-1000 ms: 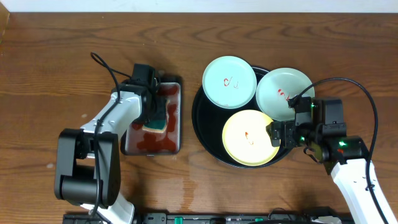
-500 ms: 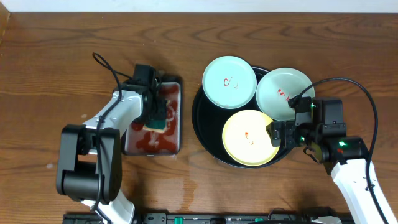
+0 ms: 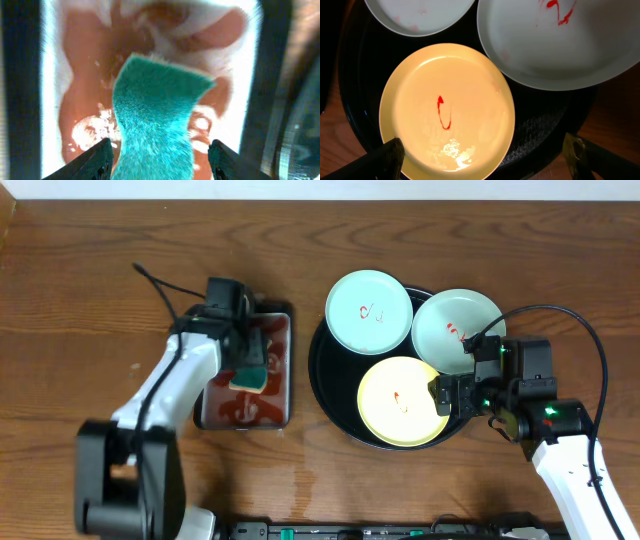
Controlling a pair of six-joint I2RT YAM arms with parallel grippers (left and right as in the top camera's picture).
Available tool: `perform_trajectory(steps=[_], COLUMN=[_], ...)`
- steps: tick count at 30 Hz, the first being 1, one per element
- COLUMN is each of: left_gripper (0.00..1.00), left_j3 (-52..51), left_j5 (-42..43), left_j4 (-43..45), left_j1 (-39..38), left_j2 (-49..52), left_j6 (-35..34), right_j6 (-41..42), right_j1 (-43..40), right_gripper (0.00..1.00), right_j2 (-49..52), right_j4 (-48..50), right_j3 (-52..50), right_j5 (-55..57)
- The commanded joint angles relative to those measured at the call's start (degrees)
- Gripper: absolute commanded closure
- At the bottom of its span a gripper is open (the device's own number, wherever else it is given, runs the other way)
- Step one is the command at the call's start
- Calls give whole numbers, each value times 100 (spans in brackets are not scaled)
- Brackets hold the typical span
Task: Clean dirty plates on tray and stack at the side
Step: 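Dip and rub the green sponge in the soapy water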
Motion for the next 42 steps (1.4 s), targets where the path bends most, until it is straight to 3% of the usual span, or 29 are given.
perform_trajectory(steps=[1,7,18,28,37,42], left_gripper=[37,38,55,91,93,93], left_j3=[-13,-28,-31,-26,-15,-15], left_j5=[-28,-24,229,205,210,212], left_j4=[-57,-181,-199,-129,-179,-378], left_j1=[-2,-13,-13,-7,-7,-7], left_j2=[-212,-7,1043,1250,752,306], left_j6=[-13,-85,-101,-98,-96,334], right_j6=[37,37,37,37,37,39], right_j1=[46,46,46,46,46,46], right_gripper=[1,1,1,1,1,1], right_j2=[13,13,13,13,13,13], right_j4=[-7,-7,-24,-28,-44,-46], right_j3=[101,101,101,101,101,101], right_j5=[-4,-2,-4,-4,-2,-4])
